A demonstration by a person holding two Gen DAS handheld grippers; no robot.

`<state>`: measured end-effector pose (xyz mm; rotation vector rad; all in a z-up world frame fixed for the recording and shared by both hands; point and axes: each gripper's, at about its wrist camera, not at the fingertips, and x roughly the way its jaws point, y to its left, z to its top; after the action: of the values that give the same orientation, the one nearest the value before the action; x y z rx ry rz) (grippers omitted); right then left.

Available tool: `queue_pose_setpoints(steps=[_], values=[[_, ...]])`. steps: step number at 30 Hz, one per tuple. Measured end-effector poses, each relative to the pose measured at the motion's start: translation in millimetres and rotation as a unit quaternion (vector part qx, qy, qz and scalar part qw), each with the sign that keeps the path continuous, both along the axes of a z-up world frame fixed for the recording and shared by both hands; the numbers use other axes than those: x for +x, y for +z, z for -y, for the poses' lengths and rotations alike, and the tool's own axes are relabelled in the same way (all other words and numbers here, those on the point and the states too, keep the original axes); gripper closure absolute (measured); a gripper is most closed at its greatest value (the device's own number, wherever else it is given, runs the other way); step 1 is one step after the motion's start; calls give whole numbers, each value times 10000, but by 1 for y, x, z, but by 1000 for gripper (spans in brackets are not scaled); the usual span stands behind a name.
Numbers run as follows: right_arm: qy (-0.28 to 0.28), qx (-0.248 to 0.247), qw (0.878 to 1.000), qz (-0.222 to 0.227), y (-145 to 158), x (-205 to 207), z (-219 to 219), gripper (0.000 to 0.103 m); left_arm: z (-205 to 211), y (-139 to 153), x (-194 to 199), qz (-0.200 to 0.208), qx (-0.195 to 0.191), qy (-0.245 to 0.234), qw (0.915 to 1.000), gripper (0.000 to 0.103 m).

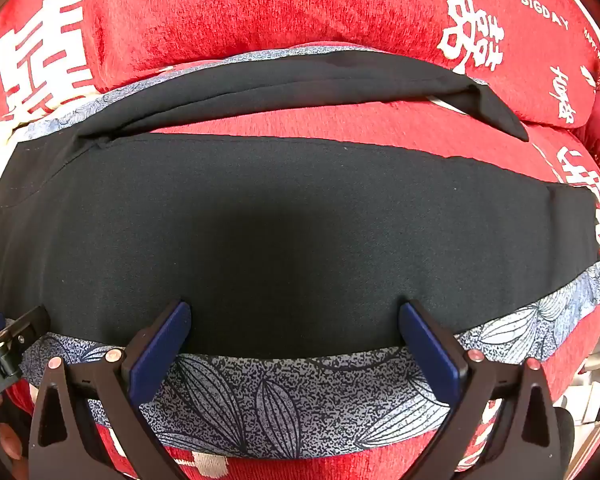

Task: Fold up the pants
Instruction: 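Position both grippers at the patterned waistband of the black pants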

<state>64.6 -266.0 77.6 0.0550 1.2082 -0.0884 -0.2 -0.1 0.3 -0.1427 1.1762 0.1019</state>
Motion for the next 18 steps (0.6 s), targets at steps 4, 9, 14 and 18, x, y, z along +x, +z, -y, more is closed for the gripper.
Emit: queue_pose_setpoints(steps=[4,9,14,18], values=[[-1,3,10000,0,0,-1,0,0,0,0,0,-1,-15,3,10000,0],[-2,4,10000,-16,-1,-2,-1,0,0,0,0,19,-11,0,10000,0],[3,8,10000,-45,0,-1,-1,0,0,1,-2,20,-8,-12,10000,0],[1,1,10000,-42,-2,1,0,0,2,0,-2,43,5,-20,10000,0]])
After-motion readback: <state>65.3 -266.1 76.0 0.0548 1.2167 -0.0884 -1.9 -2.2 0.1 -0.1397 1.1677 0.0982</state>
